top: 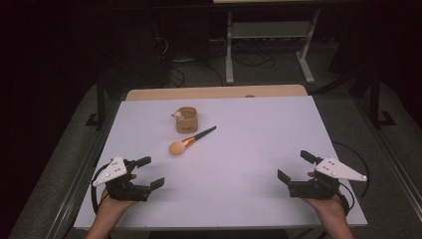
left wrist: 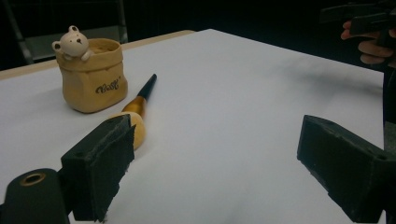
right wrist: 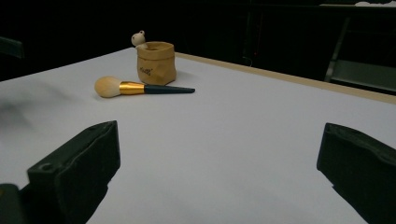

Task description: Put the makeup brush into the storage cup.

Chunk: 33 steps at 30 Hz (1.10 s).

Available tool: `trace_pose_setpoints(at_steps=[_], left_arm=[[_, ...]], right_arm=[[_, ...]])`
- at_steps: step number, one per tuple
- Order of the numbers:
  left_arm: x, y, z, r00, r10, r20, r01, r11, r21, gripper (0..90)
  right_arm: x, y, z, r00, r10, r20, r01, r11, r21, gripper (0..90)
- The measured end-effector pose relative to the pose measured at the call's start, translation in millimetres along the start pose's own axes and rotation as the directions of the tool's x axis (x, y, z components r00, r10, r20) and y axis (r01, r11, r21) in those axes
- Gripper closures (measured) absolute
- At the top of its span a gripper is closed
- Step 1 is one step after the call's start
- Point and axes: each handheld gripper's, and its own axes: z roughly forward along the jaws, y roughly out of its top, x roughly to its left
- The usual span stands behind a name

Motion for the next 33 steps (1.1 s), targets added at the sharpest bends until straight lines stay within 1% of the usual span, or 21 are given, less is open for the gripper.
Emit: trace_pose_setpoints(at_steps=[3,4,5,8,9,11,13,14,15,20,22,26,33], left_arm=[[1.3,1.5,0.8,1.0,0.005,0.0,-0.005,1.0,0.002,10.5],[3.7,4.3,4.0,0.9999,-0.007,0.008,0.007,1.0,-0.005,10.5],[4.2,5.1,5.3,0.9999,-0.01,0.01,0.01,0.9999,-0.006,10.5],[5.2,6.6,6.9,0.9999,0.0,0.012,0.001,1.0,-0.007,10.5],[5.3,7.0,7.5,0.9999,-0.004,0.011,0.004,1.0,-0.009,10.5],[7.0,9.2,8.0,0.9999,-0.011,0.011,0.011,0.9998,-0.017,10.5],[8.2,9.9,8.1,0.9999,-0.01,0.013,0.01,0.9997,-0.02,10.5],[8.5,10.8,8.6,0.9998,-0.017,0.012,0.017,0.9996,-0.023,10.5],[9.3,11.6,8.9,0.9998,-0.015,0.013,0.015,0.9997,-0.02,10.5],[10.2,14.1,13.5,0.9999,-0.008,0.012,0.009,0.9998,-0.017,10.6],[11.1,15.6,15.3,0.9999,-0.007,0.014,0.007,0.9998,-0.017,10.6],[12.2,19.0,18.7,0.9997,-0.016,0.02,0.017,0.9994,-0.032,10.6],[14.1,23.4,22.0,0.9996,-0.016,0.021,0.017,0.9993,-0.033,10.6]], right_arm=[[-0.9,0.7,0.7,1.0,-0.002,0.004,0.002,1.0,-0.004,0.0],[0.4,1.6,0.2,1.0,-0.008,0.006,0.008,1.0,-0.006,0.0],[0.7,1.6,0.1,1.0,-0.005,0.005,0.005,1.0,-0.008,0.0],[1.8,1.6,0.3,1.0,-0.002,0.002,0.002,1.0,-0.008,0.0],[2.7,2.0,0.3,0.9999,-0.011,-0.001,0.011,1.0,-0.006,0.0],[2.9,2.4,1.0,0.9999,-0.014,-0.003,0.014,1.0,-0.009,0.0],[2.8,2.5,1.8,0.9998,-0.018,-0.004,0.018,1.0,-0.008,0.0],[2.8,2.5,1.8,0.9998,-0.018,-0.004,0.018,1.0,-0.008,0.0],[3.3,2.5,2.1,0.9999,-0.009,-0.009,0.009,1.0,-0.007,0.0],[2.9,2.5,1.8,0.9999,-0.013,-0.009,0.013,1.0,-0.006,0.0],[3.0,3.1,1.4,0.9999,-0.004,-0.01,0.004,1.0,-0.012,0.0],[3.2,3.0,1.8,0.9999,-0.009,-0.011,0.008,1.0,-0.014,0.0],[3.5,3.5,2.0,0.9999,-0.006,-0.012,0.006,1.0,-0.015,0.0]])
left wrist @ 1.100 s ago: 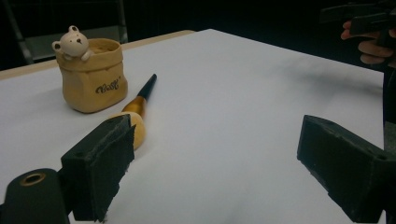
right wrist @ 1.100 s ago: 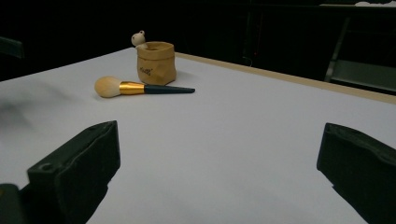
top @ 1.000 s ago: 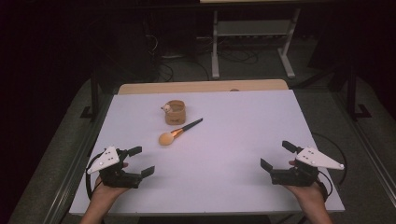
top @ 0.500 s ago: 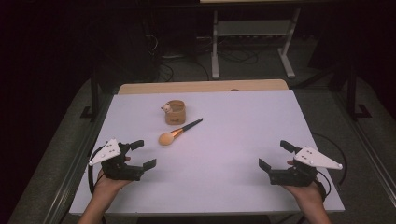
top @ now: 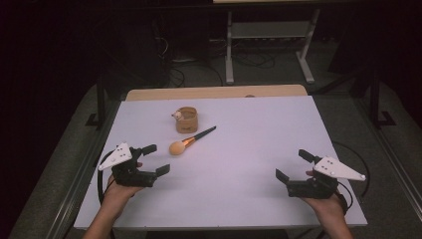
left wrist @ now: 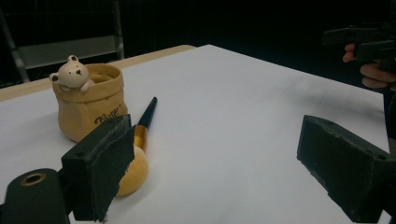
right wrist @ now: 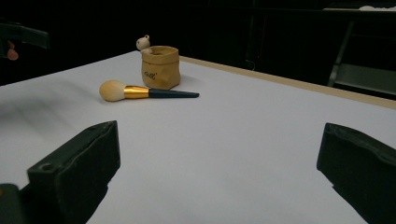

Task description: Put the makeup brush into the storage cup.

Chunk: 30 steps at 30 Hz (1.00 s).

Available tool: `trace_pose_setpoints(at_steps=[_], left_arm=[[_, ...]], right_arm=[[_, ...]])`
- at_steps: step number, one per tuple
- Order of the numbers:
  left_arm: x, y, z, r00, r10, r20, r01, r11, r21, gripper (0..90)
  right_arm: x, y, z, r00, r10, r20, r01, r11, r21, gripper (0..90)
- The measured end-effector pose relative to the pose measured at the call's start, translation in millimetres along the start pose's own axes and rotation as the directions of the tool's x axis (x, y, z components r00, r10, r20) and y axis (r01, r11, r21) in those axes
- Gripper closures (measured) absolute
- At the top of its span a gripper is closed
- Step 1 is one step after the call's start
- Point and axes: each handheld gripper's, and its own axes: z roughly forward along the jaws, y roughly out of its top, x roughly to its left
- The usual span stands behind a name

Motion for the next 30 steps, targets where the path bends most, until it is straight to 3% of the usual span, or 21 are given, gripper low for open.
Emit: trace_pose_setpoints(at_steps=[24,30], left_arm=[[9.3,7.6,13.5,0.9999,-0.007,0.01,0.007,1.0,-0.006,10.7],[12.7,11.8,18.3,0.9999,0.008,0.011,-0.008,1.0,-0.005,10.7]], right_arm=[[0.4,0.4,1.5,1.0,0.0,-0.009,0.0,1.0,0.0,0.0],[0.2,0.4,1.7,1.0,-0.001,-0.008,0.001,1.0,-0.001,0.0]])
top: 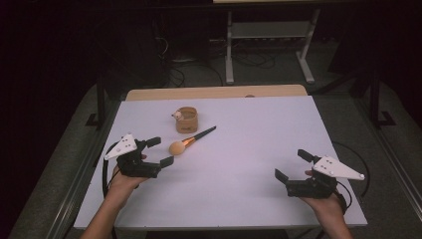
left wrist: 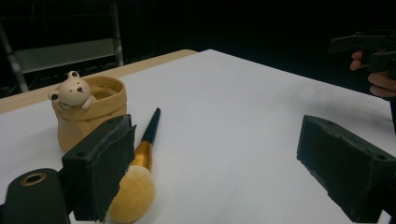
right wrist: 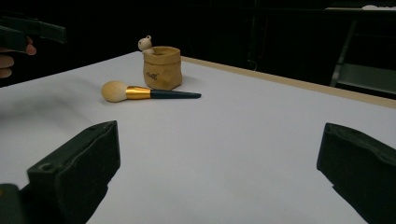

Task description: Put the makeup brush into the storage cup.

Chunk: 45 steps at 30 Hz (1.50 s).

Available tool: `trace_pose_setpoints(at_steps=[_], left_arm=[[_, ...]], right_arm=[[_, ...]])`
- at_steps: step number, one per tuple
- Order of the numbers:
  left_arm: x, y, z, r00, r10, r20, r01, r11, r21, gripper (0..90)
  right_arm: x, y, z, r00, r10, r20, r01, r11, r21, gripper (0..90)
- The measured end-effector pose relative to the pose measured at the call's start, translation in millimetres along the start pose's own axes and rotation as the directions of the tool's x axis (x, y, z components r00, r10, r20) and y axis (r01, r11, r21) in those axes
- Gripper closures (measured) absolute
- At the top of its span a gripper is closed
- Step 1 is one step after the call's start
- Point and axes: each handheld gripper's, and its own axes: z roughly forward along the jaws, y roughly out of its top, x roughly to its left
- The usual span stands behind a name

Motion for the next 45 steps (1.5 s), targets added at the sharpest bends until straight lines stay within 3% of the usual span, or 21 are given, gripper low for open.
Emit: trace_pose_setpoints(at_steps=[16,45], left_arm=[[9.9,5.1,15.7,0.9999,0.008,0.007,-0.008,0.9999,0.013,11.9],[21.1,20.0,43.4,0.9995,0.024,0.021,-0.024,0.9996,-0.018,12.4]], right_arm=[[0.1,0.2,-1.2,1.0,0.006,-0.001,-0.006,1.0,-0.004,0.0],[-0.8,0.8,-2.5,1.0,0.004,0.002,-0.004,1.0,-0.009,0.0]])
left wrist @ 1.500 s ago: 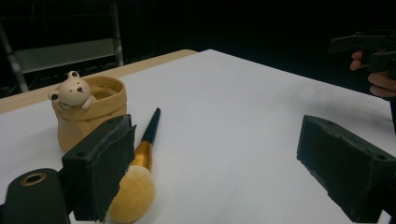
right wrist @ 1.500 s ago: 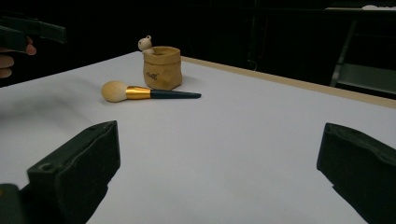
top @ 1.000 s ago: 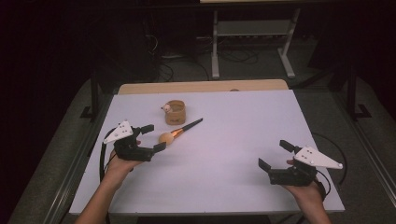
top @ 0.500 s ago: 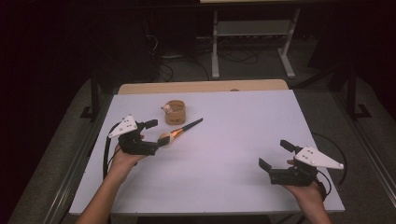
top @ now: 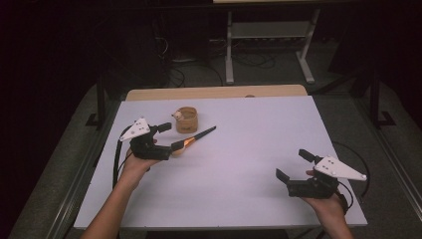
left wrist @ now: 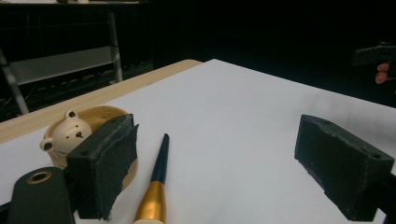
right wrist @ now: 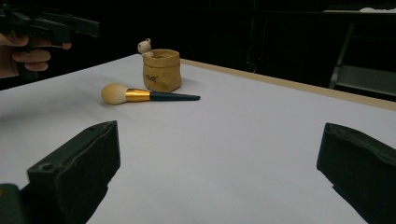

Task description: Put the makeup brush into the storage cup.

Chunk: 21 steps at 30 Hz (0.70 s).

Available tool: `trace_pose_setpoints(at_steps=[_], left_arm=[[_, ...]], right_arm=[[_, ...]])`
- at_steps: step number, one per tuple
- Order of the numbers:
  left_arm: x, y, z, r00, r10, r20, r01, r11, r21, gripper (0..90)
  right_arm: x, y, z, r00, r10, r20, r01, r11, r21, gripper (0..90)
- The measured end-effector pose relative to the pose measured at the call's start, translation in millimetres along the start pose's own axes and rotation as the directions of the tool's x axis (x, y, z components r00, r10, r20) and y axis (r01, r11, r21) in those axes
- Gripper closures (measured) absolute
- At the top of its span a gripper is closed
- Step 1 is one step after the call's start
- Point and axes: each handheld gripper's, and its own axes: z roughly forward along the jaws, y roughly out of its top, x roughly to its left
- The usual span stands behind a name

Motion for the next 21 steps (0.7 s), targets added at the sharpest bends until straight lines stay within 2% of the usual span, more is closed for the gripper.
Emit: trace_pose_setpoints(at_steps=[9,21], left_arm=[[2.2,4.1,6.7,1.0,0.004,0.009,-0.003,0.9999,-0.012,12.6],[4.2,10.4,14.8,0.9998,0.012,0.018,-0.012,0.9999,-0.005,12.8]], right_arm=[[-0.4,0.0,-0.1,1.0,-0.001,0.001,0.001,1.0,-0.001,0.0],[-0.4,0.0,-0.1,1.0,0.001,0.0,-0.001,1.0,-0.001,0.0]])
